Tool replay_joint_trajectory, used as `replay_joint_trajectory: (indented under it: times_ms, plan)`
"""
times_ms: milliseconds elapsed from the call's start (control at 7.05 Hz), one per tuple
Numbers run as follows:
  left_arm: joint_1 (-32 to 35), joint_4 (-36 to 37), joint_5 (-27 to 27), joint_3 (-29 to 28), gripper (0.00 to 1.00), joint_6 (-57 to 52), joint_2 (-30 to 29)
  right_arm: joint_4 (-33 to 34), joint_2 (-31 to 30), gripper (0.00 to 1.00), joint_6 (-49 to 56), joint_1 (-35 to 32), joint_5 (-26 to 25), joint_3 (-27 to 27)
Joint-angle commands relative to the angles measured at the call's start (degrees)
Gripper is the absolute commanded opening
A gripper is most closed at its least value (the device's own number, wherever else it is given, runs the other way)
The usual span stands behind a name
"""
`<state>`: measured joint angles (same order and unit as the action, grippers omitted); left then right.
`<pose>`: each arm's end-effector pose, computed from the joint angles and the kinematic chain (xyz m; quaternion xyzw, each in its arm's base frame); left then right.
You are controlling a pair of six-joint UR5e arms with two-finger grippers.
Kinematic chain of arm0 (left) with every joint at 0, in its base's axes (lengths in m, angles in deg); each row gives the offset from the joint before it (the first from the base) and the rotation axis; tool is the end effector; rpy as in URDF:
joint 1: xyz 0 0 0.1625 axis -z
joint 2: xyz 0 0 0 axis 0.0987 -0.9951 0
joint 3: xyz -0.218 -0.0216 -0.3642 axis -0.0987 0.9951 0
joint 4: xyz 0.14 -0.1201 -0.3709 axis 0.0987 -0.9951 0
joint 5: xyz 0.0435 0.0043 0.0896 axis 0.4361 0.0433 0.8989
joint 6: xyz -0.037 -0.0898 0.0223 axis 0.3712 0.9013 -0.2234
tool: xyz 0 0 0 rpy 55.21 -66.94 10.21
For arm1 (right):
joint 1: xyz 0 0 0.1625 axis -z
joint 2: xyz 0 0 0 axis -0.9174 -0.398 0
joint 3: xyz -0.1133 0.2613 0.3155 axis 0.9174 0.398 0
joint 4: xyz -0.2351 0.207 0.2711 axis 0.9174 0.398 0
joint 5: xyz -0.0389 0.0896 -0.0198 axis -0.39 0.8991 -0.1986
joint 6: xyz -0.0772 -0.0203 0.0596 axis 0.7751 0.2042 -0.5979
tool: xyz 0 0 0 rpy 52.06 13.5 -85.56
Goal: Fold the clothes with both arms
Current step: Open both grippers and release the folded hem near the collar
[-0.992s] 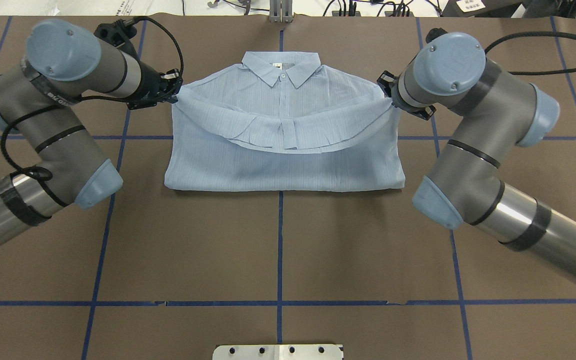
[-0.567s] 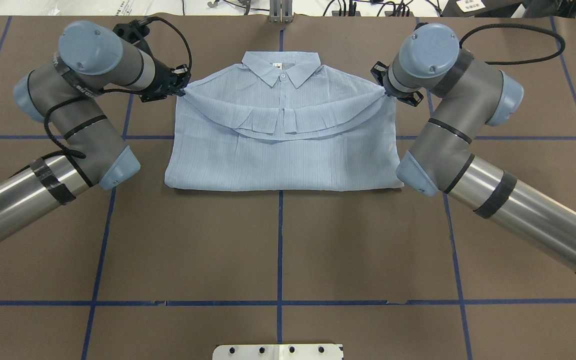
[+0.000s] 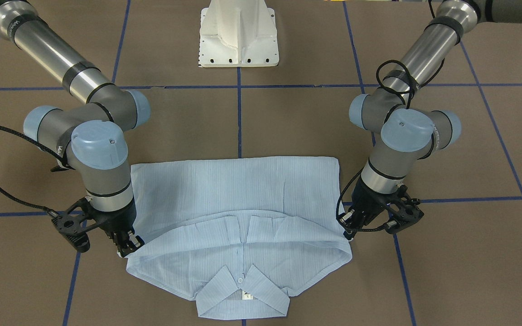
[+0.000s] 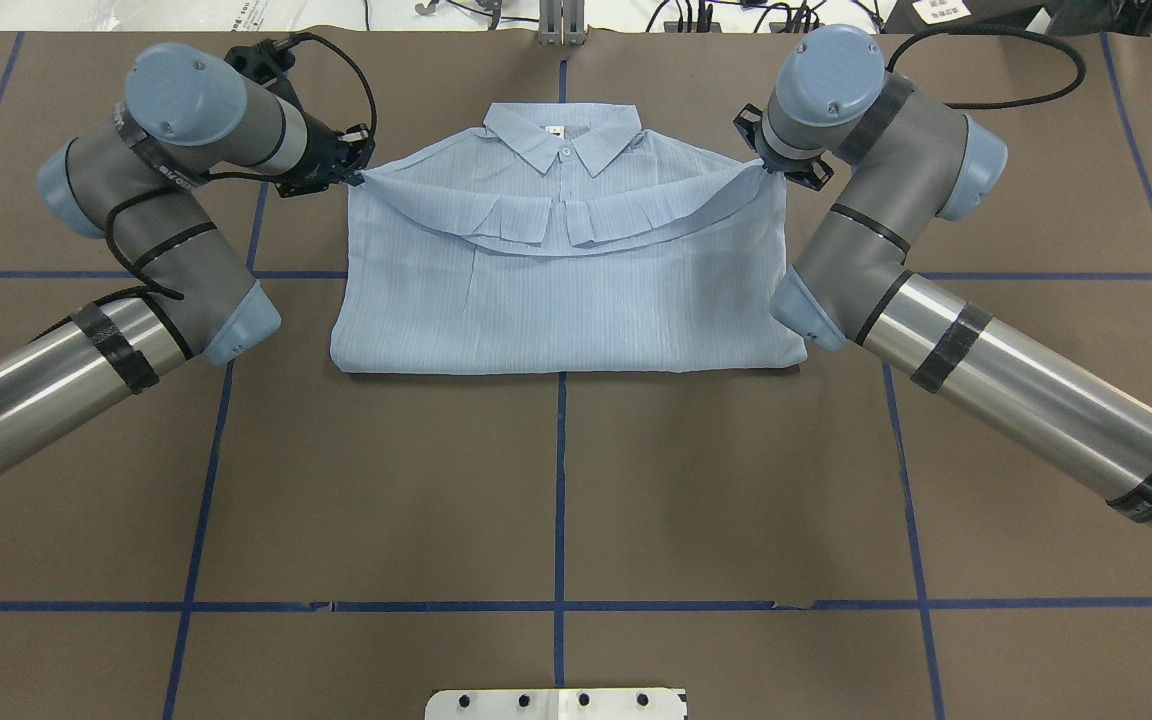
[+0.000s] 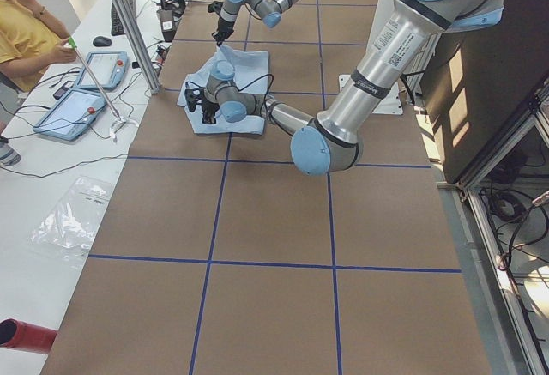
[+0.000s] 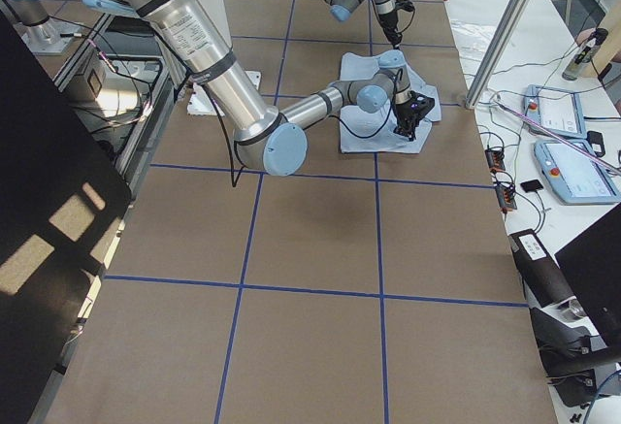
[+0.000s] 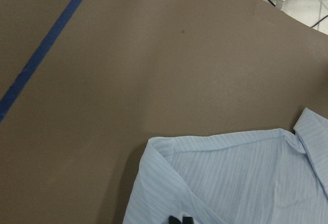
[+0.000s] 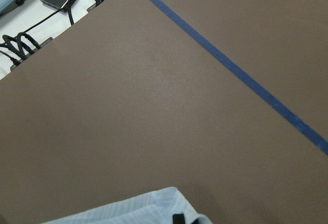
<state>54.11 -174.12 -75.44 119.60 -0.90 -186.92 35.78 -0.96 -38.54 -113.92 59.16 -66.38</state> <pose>0.4317 -0.6463 0.3487 0.0986 0.4755 -0.2654 0.8329 -0.4416 -0.6592 0.3467 0.0684 -0.3480 0.4106 0.8400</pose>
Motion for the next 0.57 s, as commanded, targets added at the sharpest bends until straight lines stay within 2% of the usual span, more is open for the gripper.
replay_joint_trajectory:
  times_ms: [0,425]
  plan:
    - [0.33,-0.39,-0.08,-0.71,0.0,0.0,-0.29,-1.07,0.28,0.0,0.32,-0.35,0.01,2.28]
    - [0.33,-2.67,0.01,-5.27,0.0,-1.49,-1.6,-1.07,0.45,0.0,0.32,0.09,0.01,3.16]
